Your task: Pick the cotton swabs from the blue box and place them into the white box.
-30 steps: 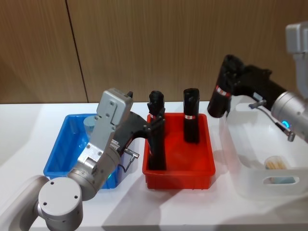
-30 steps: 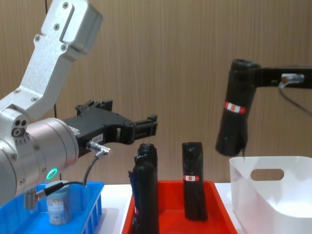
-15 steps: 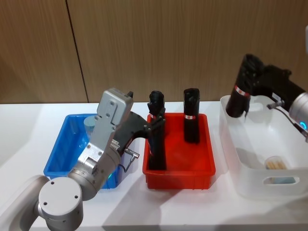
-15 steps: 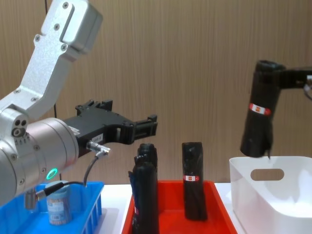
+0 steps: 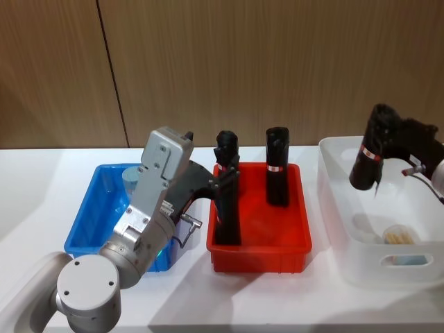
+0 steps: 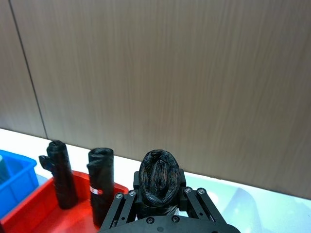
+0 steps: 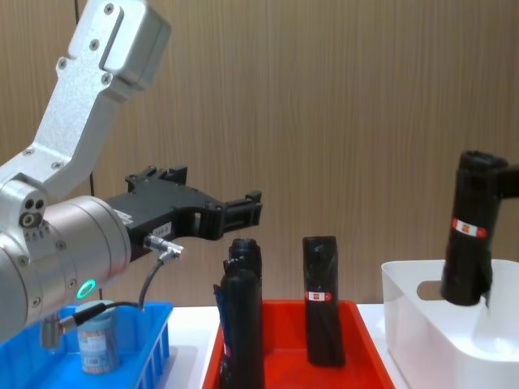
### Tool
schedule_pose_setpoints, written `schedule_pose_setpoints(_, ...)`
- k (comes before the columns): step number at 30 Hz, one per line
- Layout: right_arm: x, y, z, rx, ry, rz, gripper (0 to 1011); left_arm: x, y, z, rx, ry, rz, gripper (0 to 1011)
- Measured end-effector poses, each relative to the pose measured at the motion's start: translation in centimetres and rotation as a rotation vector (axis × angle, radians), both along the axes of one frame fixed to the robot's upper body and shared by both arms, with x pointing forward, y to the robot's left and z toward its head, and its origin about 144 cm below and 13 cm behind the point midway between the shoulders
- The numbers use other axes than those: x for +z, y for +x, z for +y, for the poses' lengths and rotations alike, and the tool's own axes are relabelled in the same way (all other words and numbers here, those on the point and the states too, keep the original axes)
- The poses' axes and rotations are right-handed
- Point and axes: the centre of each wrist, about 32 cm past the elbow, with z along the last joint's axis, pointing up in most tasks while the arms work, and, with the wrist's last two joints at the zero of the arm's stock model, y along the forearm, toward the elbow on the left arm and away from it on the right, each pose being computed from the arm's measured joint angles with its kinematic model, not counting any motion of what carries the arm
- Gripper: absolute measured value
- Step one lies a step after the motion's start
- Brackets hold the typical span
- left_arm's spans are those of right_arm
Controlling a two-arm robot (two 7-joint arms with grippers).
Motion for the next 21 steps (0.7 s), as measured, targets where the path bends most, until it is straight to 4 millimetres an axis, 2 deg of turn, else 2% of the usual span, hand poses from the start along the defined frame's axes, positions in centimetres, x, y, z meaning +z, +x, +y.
schedule_pose_setpoints(8,-1.2,0.3,-0.8,-0.033,-0.007,0.024,380,0.0,0.0,0.0,0.000,0.000,0.000,1004)
schedule_pose_setpoints(14,-1.9,0.3,-1.2,-0.052,-0.010,0.034,547,0.0,0.0,0.0,0.000,0.000,0.000,1004)
schedule_pose_setpoints(17,-2.1,0.3,-1.3,-0.058,-0.011,0.036,665,0.0,0.0,0.0,0.000,0.000,0.000,1004)
schedule_pose_setpoints(18,-2.2,0.3,-1.4,-0.059,-0.010,0.036,665,0.0,0.0,0.0,0.000,0.000,0.000,1004)
schedule_pose_setpoints(19,-2.3,0.3,-1.4,-0.059,-0.010,0.037,723,0.0,0.0,0.0,0.000,0.000,0.000,1004)
schedule_pose_setpoints(21,-2.3,0.3,-1.4,-0.059,-0.009,0.038,756,0.0,0.0,0.0,0.000,0.000,0.000,1004)
